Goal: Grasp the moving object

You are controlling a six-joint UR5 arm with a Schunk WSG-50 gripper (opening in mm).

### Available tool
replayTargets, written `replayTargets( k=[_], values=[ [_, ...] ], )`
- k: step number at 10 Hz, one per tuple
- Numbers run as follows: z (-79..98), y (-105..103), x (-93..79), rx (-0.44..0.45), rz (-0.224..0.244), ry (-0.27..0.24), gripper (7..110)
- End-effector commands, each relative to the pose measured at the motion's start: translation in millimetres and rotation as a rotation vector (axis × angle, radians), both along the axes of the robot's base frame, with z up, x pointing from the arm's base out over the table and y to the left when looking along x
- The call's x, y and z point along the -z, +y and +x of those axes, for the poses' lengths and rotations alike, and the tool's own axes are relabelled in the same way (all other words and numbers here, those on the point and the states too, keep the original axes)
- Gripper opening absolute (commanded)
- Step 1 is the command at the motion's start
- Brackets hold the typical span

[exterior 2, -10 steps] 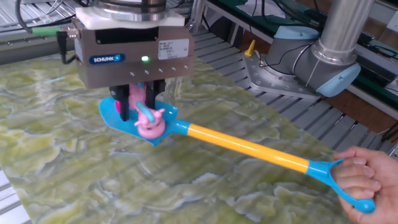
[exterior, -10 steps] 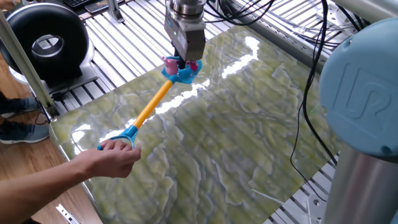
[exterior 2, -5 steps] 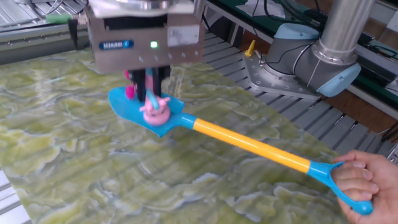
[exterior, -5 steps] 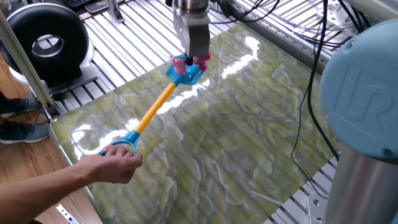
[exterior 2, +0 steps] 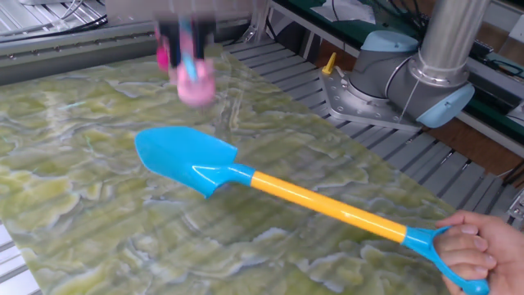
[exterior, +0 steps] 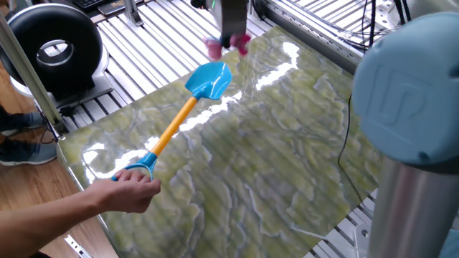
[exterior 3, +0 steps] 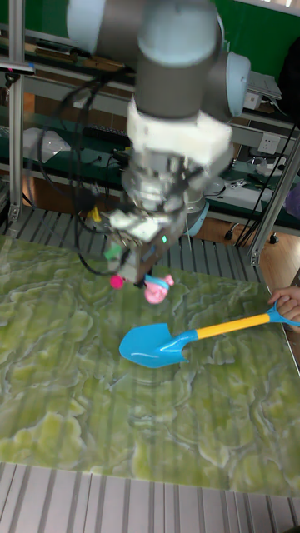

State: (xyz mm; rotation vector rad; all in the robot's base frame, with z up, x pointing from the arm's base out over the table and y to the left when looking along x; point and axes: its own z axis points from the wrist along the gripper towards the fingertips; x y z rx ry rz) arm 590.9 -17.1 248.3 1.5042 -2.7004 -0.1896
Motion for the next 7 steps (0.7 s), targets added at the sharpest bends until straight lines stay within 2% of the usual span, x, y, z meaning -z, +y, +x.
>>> replayTargets(
  k=[1,2,3,4,5,7],
  values=[
    [1.1,-40.5,-15.6,0.172,0.007,-0.070,7],
    [17.9,-58.2,-7.2,0.268,-0.014,-0.150,7],
    [45.3,-80.7,-7.8,0.376,-0.073,-0.268,7],
    [66.3,-87.7,-9.6,0.504,-0.087,-0.337,7],
    [74.1,-77.1,-6.5,0.612,-0.046,-0.321,7],
    [96.7,-37.7,1.6,0.794,0.097,-0.276,7]
  ],
)
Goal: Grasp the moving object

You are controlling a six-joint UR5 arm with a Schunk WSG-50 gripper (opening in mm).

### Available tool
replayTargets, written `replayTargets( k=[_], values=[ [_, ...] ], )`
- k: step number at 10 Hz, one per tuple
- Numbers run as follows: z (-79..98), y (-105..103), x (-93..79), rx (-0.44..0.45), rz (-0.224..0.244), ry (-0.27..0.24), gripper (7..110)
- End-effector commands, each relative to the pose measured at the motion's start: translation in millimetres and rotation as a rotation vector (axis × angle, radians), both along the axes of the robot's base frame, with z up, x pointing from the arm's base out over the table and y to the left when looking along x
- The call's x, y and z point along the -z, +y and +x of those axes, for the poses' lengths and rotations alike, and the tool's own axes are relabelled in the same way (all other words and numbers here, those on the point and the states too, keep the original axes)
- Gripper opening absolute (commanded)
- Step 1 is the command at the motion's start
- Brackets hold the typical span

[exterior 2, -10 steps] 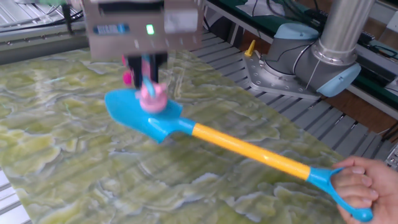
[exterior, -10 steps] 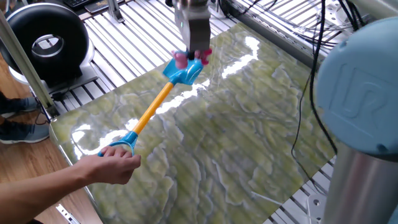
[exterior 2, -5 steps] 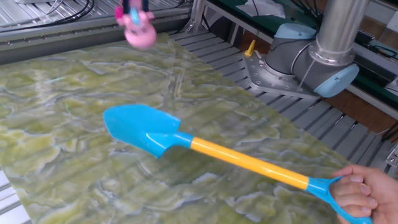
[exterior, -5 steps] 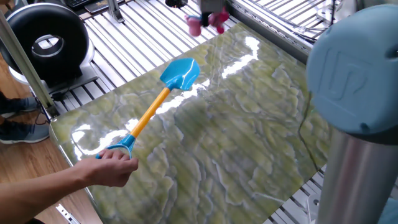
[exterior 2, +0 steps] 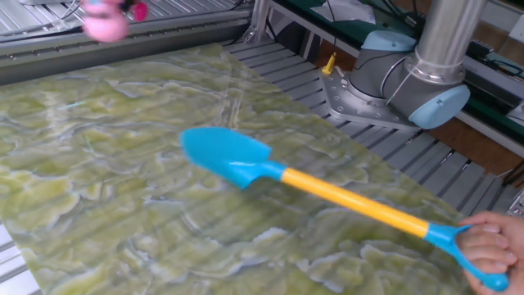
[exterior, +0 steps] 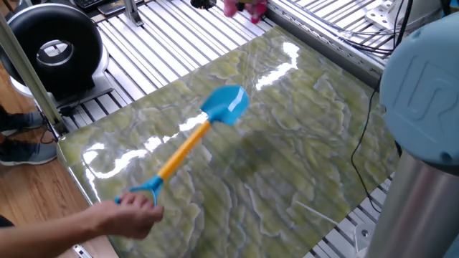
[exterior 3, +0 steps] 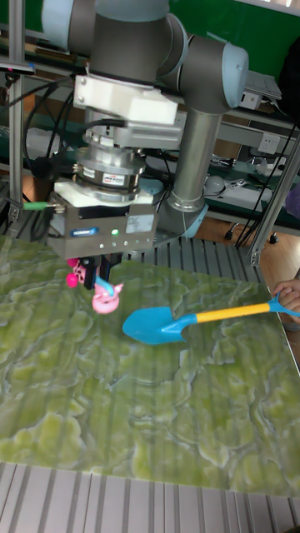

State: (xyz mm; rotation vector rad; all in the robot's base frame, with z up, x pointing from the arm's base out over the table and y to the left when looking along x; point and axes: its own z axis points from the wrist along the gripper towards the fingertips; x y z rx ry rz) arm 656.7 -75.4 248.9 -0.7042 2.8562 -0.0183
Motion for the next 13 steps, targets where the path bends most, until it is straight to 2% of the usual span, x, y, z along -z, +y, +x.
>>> replayTargets(
  k=[1,2,3,4,5,9,11,13],
  values=[
    [37.9,26.8,7.6,0.282,0.158,-0.052,7],
    [33.4,25.1,16.4,0.315,0.142,-0.009,7],
    [20.4,18.9,26.5,0.328,0.107,0.057,7],
    [18.3,13.8,30.9,0.334,0.085,0.071,7],
    [17.9,17.8,32.9,0.344,0.101,0.081,7],
    [27.3,23.3,36.8,0.382,0.111,0.071,7],
    [31.7,30.4,33.5,0.446,0.110,0.073,7],
    [42.1,44.8,31.4,0.504,0.170,0.048,7]
  ],
)
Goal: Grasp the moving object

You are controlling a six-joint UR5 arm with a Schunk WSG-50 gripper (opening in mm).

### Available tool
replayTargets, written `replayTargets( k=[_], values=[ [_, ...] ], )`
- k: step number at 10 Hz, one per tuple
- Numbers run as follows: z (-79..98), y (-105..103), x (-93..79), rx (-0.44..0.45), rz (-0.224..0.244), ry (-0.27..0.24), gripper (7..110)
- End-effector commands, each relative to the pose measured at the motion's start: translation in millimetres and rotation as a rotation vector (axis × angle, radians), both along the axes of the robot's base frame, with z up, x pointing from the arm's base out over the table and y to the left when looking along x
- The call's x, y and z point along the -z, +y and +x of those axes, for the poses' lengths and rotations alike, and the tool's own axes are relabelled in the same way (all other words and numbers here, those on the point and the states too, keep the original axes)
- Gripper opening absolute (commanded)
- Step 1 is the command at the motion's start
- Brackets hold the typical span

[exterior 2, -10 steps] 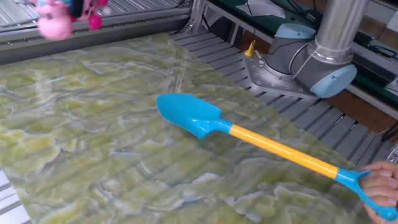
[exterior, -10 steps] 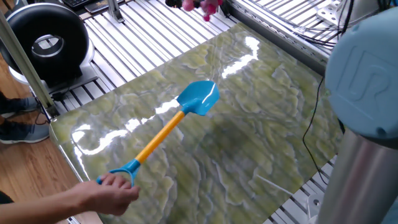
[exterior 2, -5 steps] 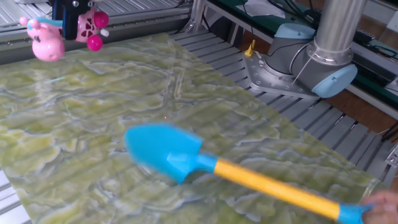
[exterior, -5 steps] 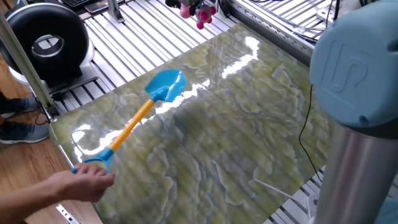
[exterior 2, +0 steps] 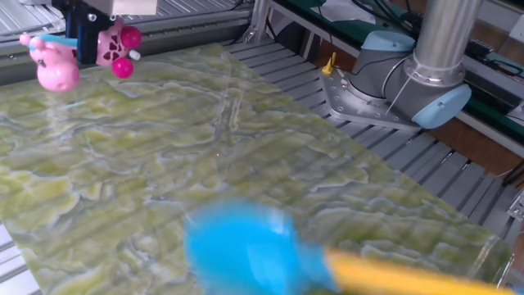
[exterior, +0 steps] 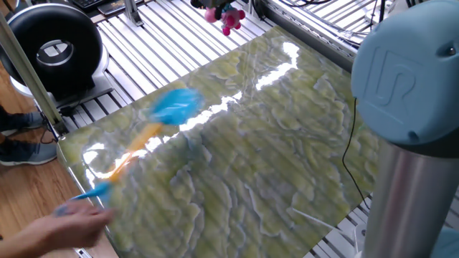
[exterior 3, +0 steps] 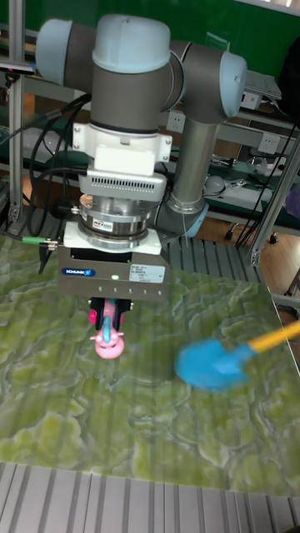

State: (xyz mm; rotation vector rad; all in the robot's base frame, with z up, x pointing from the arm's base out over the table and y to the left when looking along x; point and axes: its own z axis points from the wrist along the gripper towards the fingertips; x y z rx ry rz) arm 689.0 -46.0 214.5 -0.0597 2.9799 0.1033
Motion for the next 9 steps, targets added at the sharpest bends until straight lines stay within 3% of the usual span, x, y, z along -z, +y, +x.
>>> replayTargets(
  k=[1,2,3,9],
  values=[
    [15.2,23.7,-2.5,0.097,0.077,-0.035,7],
    [19.0,28.4,-1.8,0.115,0.085,-0.036,7],
    [18.3,23.2,-0.7,0.112,0.058,-0.032,7],
    [24.0,31.1,10.9,0.129,0.069,-0.030,7]
  ],
)
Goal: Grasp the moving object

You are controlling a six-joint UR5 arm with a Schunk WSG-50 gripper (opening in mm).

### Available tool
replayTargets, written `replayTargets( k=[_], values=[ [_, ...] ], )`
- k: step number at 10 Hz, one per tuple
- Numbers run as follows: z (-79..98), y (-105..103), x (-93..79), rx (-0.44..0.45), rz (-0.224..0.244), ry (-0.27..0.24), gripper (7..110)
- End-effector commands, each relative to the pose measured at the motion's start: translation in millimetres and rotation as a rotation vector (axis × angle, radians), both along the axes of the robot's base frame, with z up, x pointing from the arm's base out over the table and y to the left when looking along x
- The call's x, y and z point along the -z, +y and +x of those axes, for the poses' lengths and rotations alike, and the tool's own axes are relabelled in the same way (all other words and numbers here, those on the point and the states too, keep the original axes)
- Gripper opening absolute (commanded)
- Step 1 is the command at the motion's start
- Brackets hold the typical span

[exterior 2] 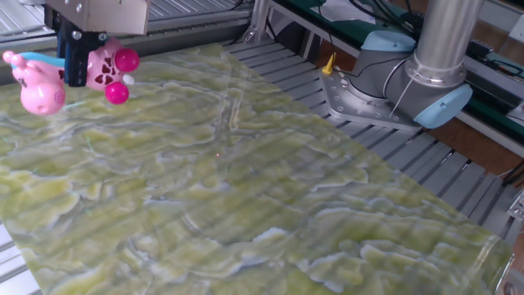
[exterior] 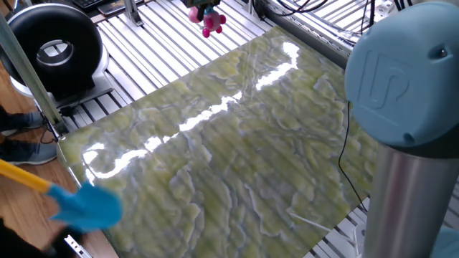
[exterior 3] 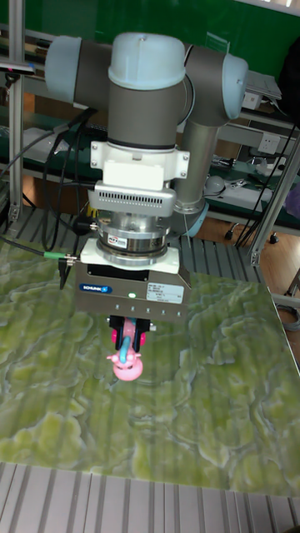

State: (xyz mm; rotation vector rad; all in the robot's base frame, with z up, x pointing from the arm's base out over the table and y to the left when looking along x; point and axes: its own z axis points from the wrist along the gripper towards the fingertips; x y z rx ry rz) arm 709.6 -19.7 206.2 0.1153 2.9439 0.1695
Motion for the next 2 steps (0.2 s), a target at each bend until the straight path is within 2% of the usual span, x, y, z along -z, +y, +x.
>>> replayTargets(
  k=[1,2],
  values=[
    [2.3,4.8,3.3,0.014,0.012,0.001,7],
    [2.7,5.5,4.2,0.014,0.012,0.001,7]
  ],
)
